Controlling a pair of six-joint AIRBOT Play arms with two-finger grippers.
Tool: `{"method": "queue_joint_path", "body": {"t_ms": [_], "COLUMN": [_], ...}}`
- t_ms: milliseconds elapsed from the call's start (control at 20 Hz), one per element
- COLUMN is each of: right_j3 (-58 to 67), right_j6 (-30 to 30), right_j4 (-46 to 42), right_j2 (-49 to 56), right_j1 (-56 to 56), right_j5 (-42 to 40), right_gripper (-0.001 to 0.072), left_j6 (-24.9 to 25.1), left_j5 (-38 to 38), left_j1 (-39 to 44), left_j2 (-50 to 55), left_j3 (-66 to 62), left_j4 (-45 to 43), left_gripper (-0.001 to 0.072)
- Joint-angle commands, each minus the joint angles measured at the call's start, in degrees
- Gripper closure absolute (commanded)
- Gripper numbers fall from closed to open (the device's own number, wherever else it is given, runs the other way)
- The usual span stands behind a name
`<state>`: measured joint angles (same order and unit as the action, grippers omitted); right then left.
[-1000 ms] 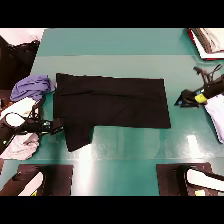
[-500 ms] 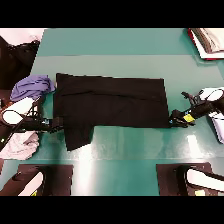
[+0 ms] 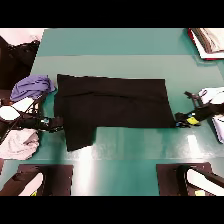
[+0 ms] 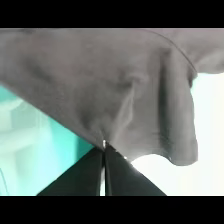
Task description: Fold the shirts.
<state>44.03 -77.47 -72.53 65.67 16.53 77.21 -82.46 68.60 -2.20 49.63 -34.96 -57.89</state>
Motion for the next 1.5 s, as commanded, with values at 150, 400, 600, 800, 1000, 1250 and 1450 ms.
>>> {"method": "queue_joint_path", "body": {"t_ms": [150,400,600,800,1000,1250,1450], "right_j3": [-0.04,0.59,8.41,18.21,25.79,31.91,33.62], "right_j6": [0.09,0.07,-0.98,-1.9,-2.75,-4.72,-6.08], "right_j4": [-5.01,2.32,3.96,3.91,3.91,3.87,3.89], "right_j2": [-12.85,-14.53,-11.85,-3.48,5.79,13.9,17.46], "right_j1": [12.66,8.79,3.3,-0.07,-0.96,-0.94,-0.94], "right_j5": [5.86,2.86,-1.4,-3.17,-5.6,-10.23,-13.94], "right_gripper": [0.0691,0.0692,0.0693,0.0693,0.0693,0.0693,0.0693], "left_j6": [-1.62,-1.09,-2.47,-3.28,-8.57,-9.33,-9.27], "left_j5": [4.0,-3.17,-14.14,-23.91,-35.32,-44.96,-45.97], "left_j1": [10.69,10.67,10.67,10.62,10.6,10.6,10.6], "left_j2": [-0.04,-0.02,0.26,2.45,6.93,14.25,21.57], "left_j3": [-7.69,-13.68,-15.63,-15.72,-15.85,-17.99,-23.23], "left_j4": [0.13,-1.62,-6.82,-7.39,-8.09,-7.67,-7.69], "left_gripper": [0.0686,0.0685,0.0685,0.0685,0.0685,0.0685,0.0685]}}
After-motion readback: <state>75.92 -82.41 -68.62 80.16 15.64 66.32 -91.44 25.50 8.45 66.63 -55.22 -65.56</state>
